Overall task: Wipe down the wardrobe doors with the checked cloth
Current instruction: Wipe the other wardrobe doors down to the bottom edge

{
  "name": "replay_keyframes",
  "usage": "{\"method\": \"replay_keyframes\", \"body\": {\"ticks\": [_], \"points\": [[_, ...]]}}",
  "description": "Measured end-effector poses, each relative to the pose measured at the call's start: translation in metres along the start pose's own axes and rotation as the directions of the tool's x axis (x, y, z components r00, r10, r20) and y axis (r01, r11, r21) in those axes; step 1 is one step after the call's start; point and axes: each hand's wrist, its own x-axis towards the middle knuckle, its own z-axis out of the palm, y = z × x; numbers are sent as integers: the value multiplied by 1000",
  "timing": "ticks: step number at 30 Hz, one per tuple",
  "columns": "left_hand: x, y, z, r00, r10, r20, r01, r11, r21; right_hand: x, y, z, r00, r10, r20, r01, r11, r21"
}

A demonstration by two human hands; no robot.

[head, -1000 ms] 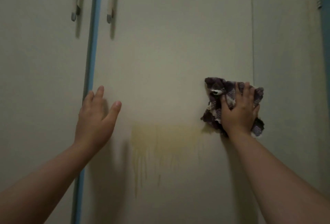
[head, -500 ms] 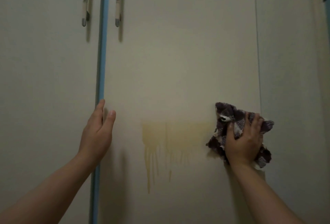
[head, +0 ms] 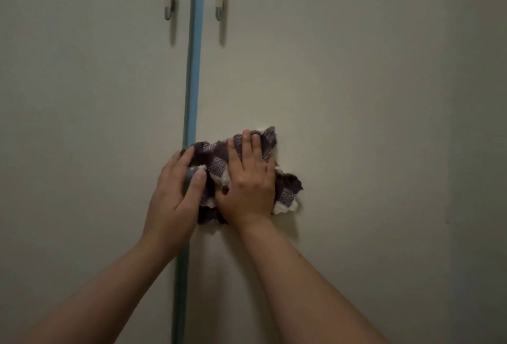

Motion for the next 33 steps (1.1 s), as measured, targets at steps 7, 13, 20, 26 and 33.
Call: {"method": "replay_keyframes", "body": {"ticks": [7, 13, 20, 26, 33], "points": [[-17, -5, -7, 995, 88, -39, -71, 943, 325, -14, -26, 4, 982, -189, 18, 187, 980, 72], [-40, -9, 10, 982, 17, 186, -81, 937, 341, -75, -25, 5, 863, -398, 312, 437, 897, -63], [-55, -13, 23, 987, -64, 151, -1, 919, 394, -80, -5, 3, 796, -534, 286, 559, 829, -8], [-72, -10, 32, 984, -72, 163, 3, 921, 390, -91, 57, -16, 888, -451, 89, 445, 892, 77], [-77, -2, 50, 984, -122, 129, 71, 936, 345, -108, 182, -58, 975, -206, 81, 211, 976, -58]]}}
